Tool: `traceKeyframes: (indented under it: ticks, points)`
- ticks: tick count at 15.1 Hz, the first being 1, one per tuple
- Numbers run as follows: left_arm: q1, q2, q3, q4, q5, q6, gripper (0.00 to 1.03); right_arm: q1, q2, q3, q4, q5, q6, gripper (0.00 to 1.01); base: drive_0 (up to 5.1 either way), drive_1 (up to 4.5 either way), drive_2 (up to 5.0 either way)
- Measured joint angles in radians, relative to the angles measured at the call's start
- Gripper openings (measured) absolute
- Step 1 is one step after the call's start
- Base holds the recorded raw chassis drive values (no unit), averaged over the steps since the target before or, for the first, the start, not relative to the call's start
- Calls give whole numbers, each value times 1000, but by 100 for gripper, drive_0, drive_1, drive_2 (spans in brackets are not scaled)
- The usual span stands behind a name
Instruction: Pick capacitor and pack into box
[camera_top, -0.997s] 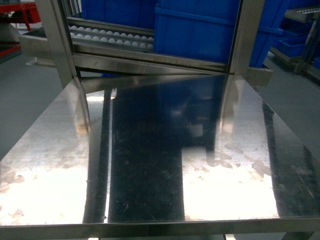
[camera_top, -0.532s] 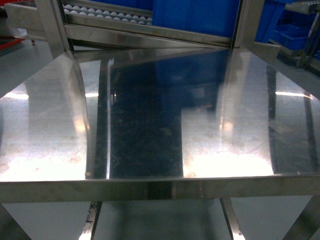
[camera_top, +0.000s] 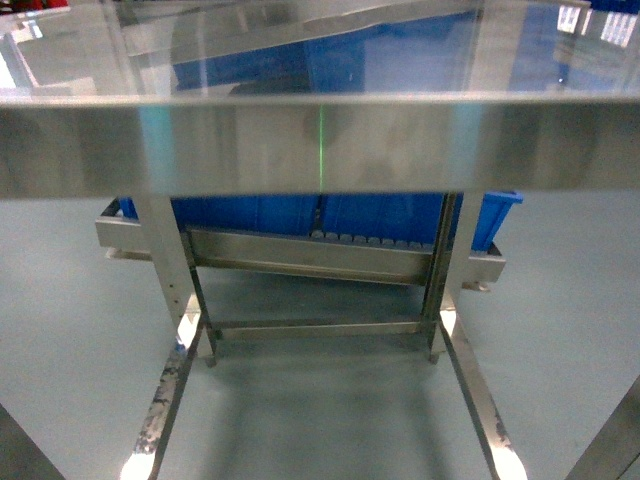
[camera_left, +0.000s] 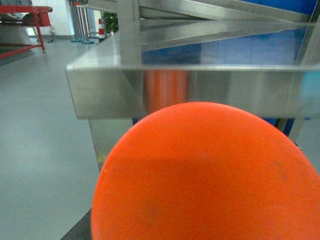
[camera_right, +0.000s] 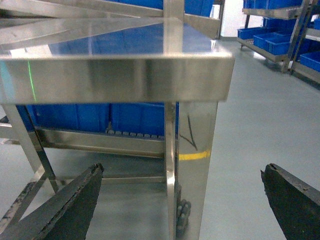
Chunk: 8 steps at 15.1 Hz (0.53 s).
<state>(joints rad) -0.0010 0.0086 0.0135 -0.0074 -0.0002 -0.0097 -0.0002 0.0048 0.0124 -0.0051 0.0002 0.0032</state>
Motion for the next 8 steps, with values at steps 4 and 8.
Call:
traceKeyframes:
  ticks: [4,8]
  points:
    - [0,0,0,1,0,0,44,0,0,0,0,-1,-1,98,0,0,0]
    - [0,0,0,1,-1,0,44,0,0,0,0,-1,-1,98,0,0,0]
